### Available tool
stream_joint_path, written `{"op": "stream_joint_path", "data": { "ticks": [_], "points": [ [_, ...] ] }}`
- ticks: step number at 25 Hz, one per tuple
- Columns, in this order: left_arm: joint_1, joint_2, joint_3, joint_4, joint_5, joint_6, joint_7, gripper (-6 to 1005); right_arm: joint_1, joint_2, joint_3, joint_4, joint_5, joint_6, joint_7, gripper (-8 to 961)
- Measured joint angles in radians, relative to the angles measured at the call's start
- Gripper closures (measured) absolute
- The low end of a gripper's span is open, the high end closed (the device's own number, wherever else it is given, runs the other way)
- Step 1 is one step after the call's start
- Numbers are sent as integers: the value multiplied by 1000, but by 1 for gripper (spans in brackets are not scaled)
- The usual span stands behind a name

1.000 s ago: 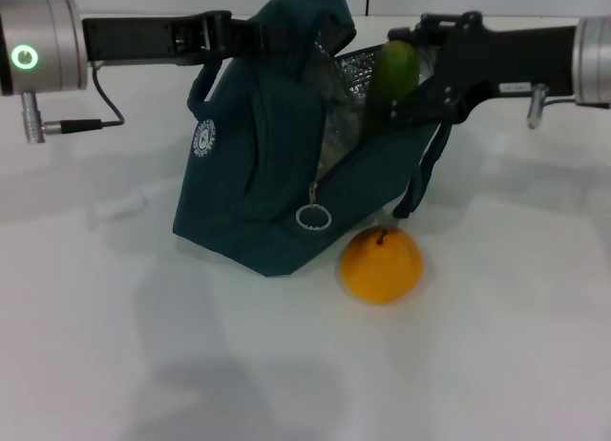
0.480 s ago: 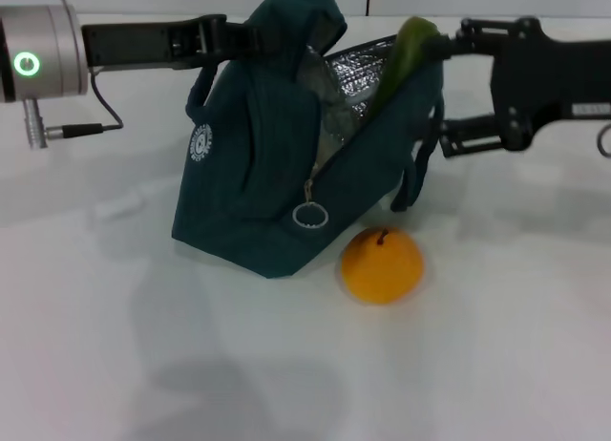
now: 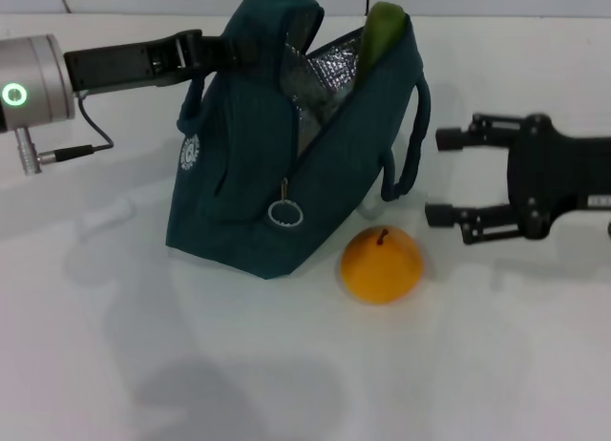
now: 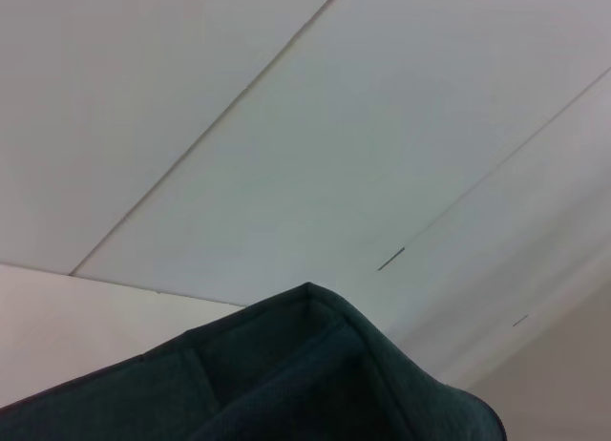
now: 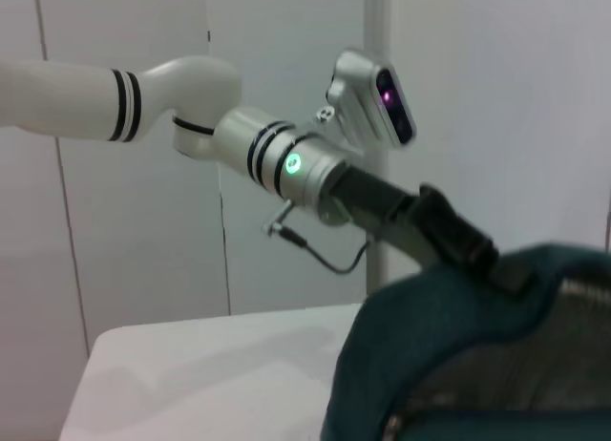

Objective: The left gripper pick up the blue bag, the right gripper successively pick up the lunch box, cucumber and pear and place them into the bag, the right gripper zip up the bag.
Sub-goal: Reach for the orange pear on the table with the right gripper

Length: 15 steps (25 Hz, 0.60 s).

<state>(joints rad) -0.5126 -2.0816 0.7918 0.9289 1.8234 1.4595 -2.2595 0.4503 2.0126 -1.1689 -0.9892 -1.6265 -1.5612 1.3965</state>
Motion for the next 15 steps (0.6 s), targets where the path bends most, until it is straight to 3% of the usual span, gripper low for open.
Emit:
{"op": "stream_joint_path", "data": {
  "ticks": [6, 15],
  "points": [
    [2, 0, 0, -2, 0, 0, 11, 951, 19, 2, -7, 200, 45, 13, -169, 112],
    [0, -1, 0, -11, 0, 0, 25, 952, 64, 15, -16, 358, 50, 39, -333, 114]
  ]
}}
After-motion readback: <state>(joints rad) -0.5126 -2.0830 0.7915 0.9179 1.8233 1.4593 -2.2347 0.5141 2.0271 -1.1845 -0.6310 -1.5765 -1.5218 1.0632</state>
